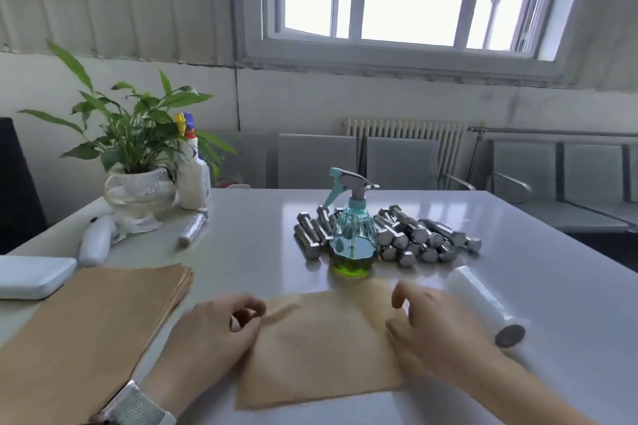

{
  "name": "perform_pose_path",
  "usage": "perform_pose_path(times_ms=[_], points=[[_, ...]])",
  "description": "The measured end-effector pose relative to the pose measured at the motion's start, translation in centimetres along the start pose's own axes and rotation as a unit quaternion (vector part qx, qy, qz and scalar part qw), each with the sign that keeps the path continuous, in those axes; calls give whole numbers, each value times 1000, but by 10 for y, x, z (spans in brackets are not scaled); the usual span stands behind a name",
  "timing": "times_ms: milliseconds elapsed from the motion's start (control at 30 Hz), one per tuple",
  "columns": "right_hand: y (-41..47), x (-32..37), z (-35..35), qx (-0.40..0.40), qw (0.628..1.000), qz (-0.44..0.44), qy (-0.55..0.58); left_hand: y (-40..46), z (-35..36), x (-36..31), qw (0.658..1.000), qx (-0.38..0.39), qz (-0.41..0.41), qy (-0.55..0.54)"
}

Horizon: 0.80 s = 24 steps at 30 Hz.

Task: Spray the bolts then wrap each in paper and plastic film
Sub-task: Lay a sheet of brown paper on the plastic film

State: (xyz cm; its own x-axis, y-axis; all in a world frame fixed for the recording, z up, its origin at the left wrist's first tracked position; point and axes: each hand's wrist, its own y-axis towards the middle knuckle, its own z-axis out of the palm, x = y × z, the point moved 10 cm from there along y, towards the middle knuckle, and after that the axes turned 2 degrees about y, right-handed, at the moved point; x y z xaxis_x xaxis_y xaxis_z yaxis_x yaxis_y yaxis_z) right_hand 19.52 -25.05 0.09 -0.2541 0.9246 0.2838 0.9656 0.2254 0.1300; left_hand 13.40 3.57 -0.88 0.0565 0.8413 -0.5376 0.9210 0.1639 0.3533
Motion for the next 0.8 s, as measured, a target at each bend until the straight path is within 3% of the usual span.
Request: perform_pose_path(times_ms=[67,133,233,333,500,700,800], points=[[16,1,-5,32,994,-13,-105,-1,-2,-1,999,-12,-4,32],[47,-1,-28,10,986,-16,-163,-1,0,-4,998,-10,6,59],[109,-15,-75,-43,985,8,-165,-1,-1,-14,996,-8,37,84],[152,-20,-87,-55,991,-29,-118,-2,-4,-20,995,-17,62,74],[174,8,-37,51,982,-147,-109,0,3,-30,991,56,115,27],[172,14,-12,65,964,-167,-195,-3,29,-25,971,172,148,75],[171,13,-14,59,965,-172,-187,-6,39,-20,960,198,163,111]])
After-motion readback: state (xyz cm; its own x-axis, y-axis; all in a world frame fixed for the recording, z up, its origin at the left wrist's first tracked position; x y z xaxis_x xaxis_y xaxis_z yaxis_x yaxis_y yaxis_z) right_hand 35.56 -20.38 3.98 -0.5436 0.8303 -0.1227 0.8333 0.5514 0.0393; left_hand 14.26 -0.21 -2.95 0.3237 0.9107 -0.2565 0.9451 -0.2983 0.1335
